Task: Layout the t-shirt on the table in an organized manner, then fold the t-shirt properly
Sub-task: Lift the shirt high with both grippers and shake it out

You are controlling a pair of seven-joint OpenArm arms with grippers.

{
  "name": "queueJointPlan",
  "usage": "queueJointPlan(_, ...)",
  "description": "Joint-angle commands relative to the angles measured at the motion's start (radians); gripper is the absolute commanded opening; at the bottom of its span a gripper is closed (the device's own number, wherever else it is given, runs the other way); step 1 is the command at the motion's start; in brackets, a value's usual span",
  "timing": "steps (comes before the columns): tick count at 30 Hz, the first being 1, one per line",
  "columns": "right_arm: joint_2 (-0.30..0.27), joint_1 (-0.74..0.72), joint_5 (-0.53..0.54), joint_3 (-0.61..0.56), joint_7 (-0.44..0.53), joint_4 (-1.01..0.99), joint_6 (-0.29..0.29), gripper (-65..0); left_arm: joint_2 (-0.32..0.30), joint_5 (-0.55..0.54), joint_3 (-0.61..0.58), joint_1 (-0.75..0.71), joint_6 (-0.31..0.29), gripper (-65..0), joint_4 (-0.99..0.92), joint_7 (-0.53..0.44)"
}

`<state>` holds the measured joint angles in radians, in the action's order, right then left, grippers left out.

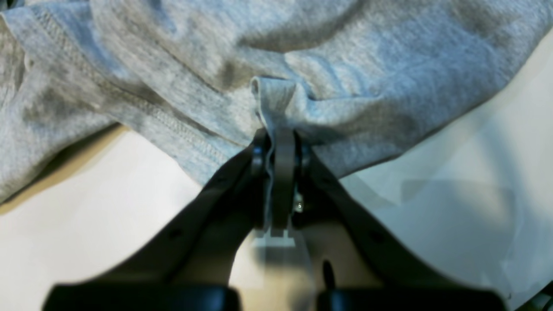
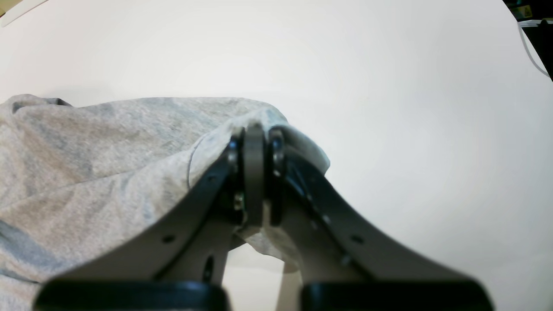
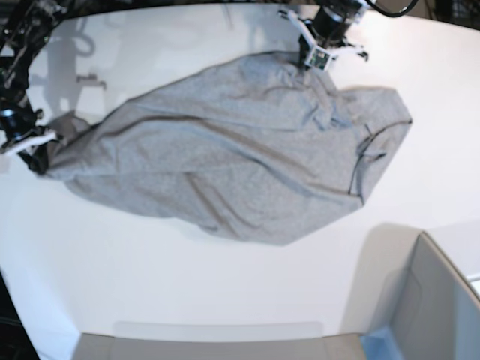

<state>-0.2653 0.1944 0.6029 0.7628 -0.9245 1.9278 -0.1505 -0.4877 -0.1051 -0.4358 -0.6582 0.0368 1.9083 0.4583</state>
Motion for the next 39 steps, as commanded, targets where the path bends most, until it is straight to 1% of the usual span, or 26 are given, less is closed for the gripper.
queueJointPlan(1,-0.018,-0.008,0.010,0.008,0.026,0.017,-0.004,-65.0,-0.006,0.002,0.004,0.002,-0.001,-65.0,0.027,0.004)
queueJointPlan(3,-0.018,-0.009,0.012,0.010,0.026,0.019,-0.004,-65.0,-0.006,0.002,0.005,0.008,0.004,-65.0,0.059,0.003)
queueJointPlan(5,-0.018,-0.014,0.013,0.010,0.026,0.023,-0.004,-65.0,-0.003,0.002,0.033,0.010,0.005,-65.0,0.098,-0.010)
queueJointPlan(6,-0.018,-0.017,0.015,0.010,0.028,0.023,-0.004,-65.0,0.016,0.002,0.055,0.010,0.005,-65.0,0.119,-0.010)
queueJointPlan(8,-0.018,-0.020,0.018,0.007,0.055,0.025,-0.004,-65.0,0.073,0.002,0.121,0.019,0.005,-65.0,0.136,-0.019)
queueJointPlan(11,-0.018,-0.022,0.018,0.002,0.153,0.025,-0.004,-65.0,0.180,0.002,0.245,0.070,0.005,-65.0,0.136,-0.102)
queueJointPlan(13,-0.019,-0.025,0.018,-0.004,0.192,0.025,-0.004,-65.0,0.215,0.002,0.292,0.085,0.005,-65.0,0.136,-0.163)
queueJointPlan(14,-0.022,-0.037,0.018,-0.018,0.206,0.025,-0.004,-65.0,0.223,0.002,0.308,0.104,0.005,-65.0,0.136,-0.203)
queueJointPlan(17,-0.061,-0.065,0.018,-0.052,0.226,0.025,-0.004,-65.0,0.223,0.002,0.338,0.183,0.005,-65.0,0.136,-0.293)
queueJointPlan(19,-0.082,-0.111,0.018,-0.079,0.226,0.023,-0.004,-65.0,0.226,0.002,0.369,0.246,0.005,-65.0,0.136,-0.309)
queueJointPlan(22,-0.104,-0.210,0.013,-0.131,0.226,0.019,-0.002,-65.0,0.228,0.002,0.404,0.415,0.005,-65.0,0.133,-0.303)
queueJointPlan(23,-0.110,-0.252,0.012,-0.153,0.224,0.017,-0.002,-65.0,0.228,0.002,0.411,0.466,0.005,-65.0,0.132,-0.287)
queueJointPlan(25,-0.113,-0.341,-0.005,-0.197,0.219,0.002,-0.002,-65.0,0.228,0.002,0.414,0.596,0.005,-65.0,0.125,-0.209)
queueJointPlan(27,-0.113,-0.438,-0.057,-0.236,0.219,-0.034,-0.002,-65.0,0.229,0.002,0.414,0.717,0.005,-65.0,0.099,-0.108)
queueJointPlan(29,-0.113,-0.536,-0.114,-0.276,0.223,-0.100,-0.002,-65.0,0.229,0.002,0.414,0.820,0.005,-65.0,0.046,-0.049)
queueJointPlan(30,-0.113,-0.582,-0.131,-0.292,0.223,-0.135,-0.002,-65.0,0.229,0.002,0.414,0.860,0.005,-65.0,0.015,-0.040)
queueJointPlan(32,-0.113,-0.674,-0.128,-0.312,0.224,-0.213,-0.002,-65.0,0.229,0.002,0.414,0.944,0.005,-65.0,-0.049,-0.037)
queueJointPlan(36,-0.154,-0.872,-0.123,-0.371,0.224,-0.408,-0.002,-65.0,0.229,0.002,0.407,1.110,0.002,-65.0,-0.175,-0.026)
queueJointPlan(39,-0.191,-1.008,-0.123,-0.470,0.224,-0.563,-0.002,-65.0,0.229,0.002,0.404,1.242,0.001,-65.0,-0.313,-0.026)
